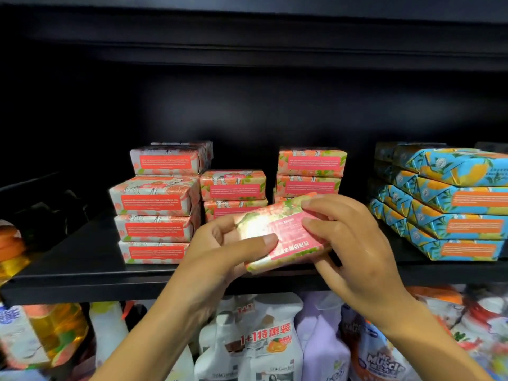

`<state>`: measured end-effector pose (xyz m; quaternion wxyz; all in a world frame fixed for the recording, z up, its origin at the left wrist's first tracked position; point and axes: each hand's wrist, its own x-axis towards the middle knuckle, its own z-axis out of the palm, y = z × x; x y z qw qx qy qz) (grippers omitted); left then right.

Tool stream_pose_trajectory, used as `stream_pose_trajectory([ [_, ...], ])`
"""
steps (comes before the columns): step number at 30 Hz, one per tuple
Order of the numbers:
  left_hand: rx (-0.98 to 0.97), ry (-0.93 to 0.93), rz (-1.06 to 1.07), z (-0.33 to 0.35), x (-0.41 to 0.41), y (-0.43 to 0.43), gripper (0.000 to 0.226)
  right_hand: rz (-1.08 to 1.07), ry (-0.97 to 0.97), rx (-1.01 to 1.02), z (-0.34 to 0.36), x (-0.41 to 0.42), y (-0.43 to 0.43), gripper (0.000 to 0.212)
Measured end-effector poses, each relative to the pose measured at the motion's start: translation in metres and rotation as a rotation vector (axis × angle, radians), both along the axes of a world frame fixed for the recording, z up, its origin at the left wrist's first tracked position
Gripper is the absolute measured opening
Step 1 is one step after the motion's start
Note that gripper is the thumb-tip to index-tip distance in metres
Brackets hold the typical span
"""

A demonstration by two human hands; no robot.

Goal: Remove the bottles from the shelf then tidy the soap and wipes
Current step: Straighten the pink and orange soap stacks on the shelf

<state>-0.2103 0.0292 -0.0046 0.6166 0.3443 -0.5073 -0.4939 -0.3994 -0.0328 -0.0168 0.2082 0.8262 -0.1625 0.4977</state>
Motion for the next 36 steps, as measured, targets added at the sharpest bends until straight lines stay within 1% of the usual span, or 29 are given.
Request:
stream_pose_trajectory([
  [3, -0.145, -0.051, 0.17, -0.003, 0.002, -0.005, 0.055, -0.015, 0.078, 0.139, 0.01, -0.003, 0.003, 0.056],
  [5, -0.228, -0.093, 0.234, -0.006, 0.003, -0.007, 0.055, -0.013, 0.046, 0.262, 0.015, -0.003, 0.005, 0.07],
  [7, -0.311, -0.163, 0.281, -0.009, 0.002, -0.008, 0.051, 0.003, -0.011, 0.419, 0.02, -0.003, 0.006, 0.077],
  [8, -0.349, -0.203, 0.295, -0.01, 0.001, -0.008, 0.052, 0.019, -0.024, 0.511, 0.022, -0.002, 0.006, 0.078],
  [10, -0.424, -0.286, 0.308, -0.012, 0.0, -0.008, 0.052, 0.062, -0.016, 0.689, 0.026, -0.001, 0.007, 0.073],
  [12, -0.523, -0.371, 0.311, -0.013, 0.0, -0.007, 0.042, 0.108, 0.011, 0.831, 0.028, -0.002, 0.004, 0.066],
  [13, -0.581, -0.415, 0.315, -0.013, 0.001, -0.008, 0.038, 0.131, 0.029, 0.899, 0.03, -0.002, 0.003, 0.067],
  [15, -0.679, -0.508, 0.348, -0.011, 0.003, -0.008, 0.032, 0.196, 0.065, 0.996, 0.033, -0.002, 0.001, 0.07],
  [16, -0.714, -0.557, 0.364, -0.01, 0.004, -0.009, 0.03, 0.242, 0.055, 1.013, 0.033, -0.001, 0.001, 0.07],
  [18, -0.75, -0.665, 0.394, -0.007, 0.007, -0.01, 0.035, 0.334, -0.05, 1.013, 0.031, 0.0, 0.001, 0.069],
  [20, -0.709, -0.756, 0.395, -0.005, 0.011, -0.009, 0.053, 0.353, -0.171, 0.952, 0.027, 0.002, 0.003, 0.073],
  [22, -0.616, -0.776, 0.378, -0.002, 0.014, -0.007, 0.076, 0.258, -0.188, 0.744, 0.024, 0.005, 0.004, 0.075],
  [23, -0.587, -0.777, 0.389, 0.0, 0.014, -0.007, 0.083, 0.219, -0.172, 0.632, 0.022, 0.007, 0.003, 0.073],
  [25, -0.601, -0.848, 0.461, 0.006, 0.016, -0.007, 0.082, 0.176, -0.158, 0.497, 0.018, 0.012, 0.002, 0.068],
  [27, -0.655, -0.988, 0.519, 0.013, 0.02, -0.009, 0.079, 0.167, -0.176, 0.46, 0.015, 0.016, -0.001, 0.068],
  [29, -0.73, -1.108, 0.538, 0.021, 0.025, -0.012, 0.074, 0.176, -0.202, 0.472, 0.013, 0.019, -0.002, 0.071],
  [32, -0.848, -1.206, 0.556, 0.033, 0.031, -0.013, 0.067, 0.203, -0.235, 0.538, 0.011, 0.022, 0.0, 0.077],
  [34, -0.887, -1.224, 0.585, 0.044, 0.037, -0.014, 0.066, 0.216, -0.276, 0.6, 0.009, 0.021, 0.001, 0.08],
  [36, -0.864, -1.192, 0.631, 0.054, 0.046, -0.015, 0.065, 0.204, -0.287, 0.631, 0.004, 0.018, 0.001, 0.077],
])
